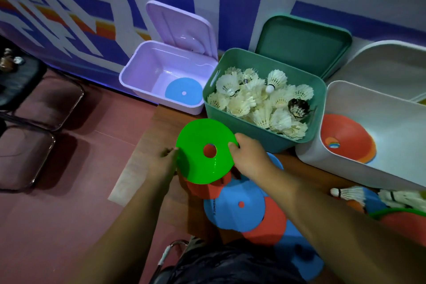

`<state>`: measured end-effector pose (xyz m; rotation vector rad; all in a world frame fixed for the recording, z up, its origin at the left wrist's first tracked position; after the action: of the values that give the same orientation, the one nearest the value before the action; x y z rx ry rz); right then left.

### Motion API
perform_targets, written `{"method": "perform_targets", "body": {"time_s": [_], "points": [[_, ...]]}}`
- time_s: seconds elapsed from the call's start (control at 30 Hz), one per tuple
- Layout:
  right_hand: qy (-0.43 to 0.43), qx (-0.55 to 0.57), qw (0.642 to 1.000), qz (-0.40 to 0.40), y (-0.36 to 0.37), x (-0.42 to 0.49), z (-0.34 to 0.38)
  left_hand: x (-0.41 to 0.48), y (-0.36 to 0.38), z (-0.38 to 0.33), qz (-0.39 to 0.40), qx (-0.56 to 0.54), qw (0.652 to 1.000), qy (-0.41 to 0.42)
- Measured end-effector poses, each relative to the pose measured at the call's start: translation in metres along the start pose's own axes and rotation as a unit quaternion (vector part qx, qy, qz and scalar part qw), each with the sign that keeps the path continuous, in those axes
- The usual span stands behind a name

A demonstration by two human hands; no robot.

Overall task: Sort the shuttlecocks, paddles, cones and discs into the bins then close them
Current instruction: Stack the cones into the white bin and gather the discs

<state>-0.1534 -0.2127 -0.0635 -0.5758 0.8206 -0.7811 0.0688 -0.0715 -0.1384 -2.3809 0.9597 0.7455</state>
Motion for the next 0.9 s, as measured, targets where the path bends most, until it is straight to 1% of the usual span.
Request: {"method": "perform_targets", "body": {"time_s": [0.17,0.3,0.4,0.5,0.63,0.77,0.83,0.9], "points": [[0.004,0.03,0.998,-0.054,-0.04,-0.038,-0.035,-0.04,0.037,-0.01,0.043,-0.016,0.998,0.051],[0.008,0.08,0.991,-0.104,-0.077,-0.07,-0.068,-0.072,0.073,-0.016,0.066,-0.066,0.994,0.064],[0.013,0.124,0.98,-0.156,-0.109,-0.09,-0.094,-0.099,0.107,-0.026,0.099,-0.087,0.988,0.077],[0.027,0.163,0.964,-0.209,-0.145,-0.11,-0.122,-0.131,0.145,-0.043,0.148,-0.101,0.979,0.097],[0.075,0.217,0.939,-0.256,-0.191,-0.14,-0.163,-0.16,0.191,-0.057,0.202,-0.097,0.967,0.119],[0.128,0.29,0.903,-0.29,-0.225,-0.162,-0.206,-0.181,0.224,-0.061,0.213,-0.069,0.966,0.13],[0.144,0.332,0.886,-0.289,-0.233,-0.163,-0.224,-0.192,0.234,-0.058,0.216,-0.058,0.966,0.13],[0.164,0.388,0.867,-0.267,-0.232,-0.158,-0.24,-0.198,0.237,-0.052,0.212,-0.055,0.968,0.124]]}}
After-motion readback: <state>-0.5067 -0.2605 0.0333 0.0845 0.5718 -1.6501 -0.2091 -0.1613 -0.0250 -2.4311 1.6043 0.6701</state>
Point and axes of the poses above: each hand's wrist, its own x-axis towards the middle knuckle, its own y-axis out of the palm, z = x × y, the point moved 6 cm from there along x, towards the middle knuckle, and after that the axes turned 6 degrees about -x, right-handed, at the moved point
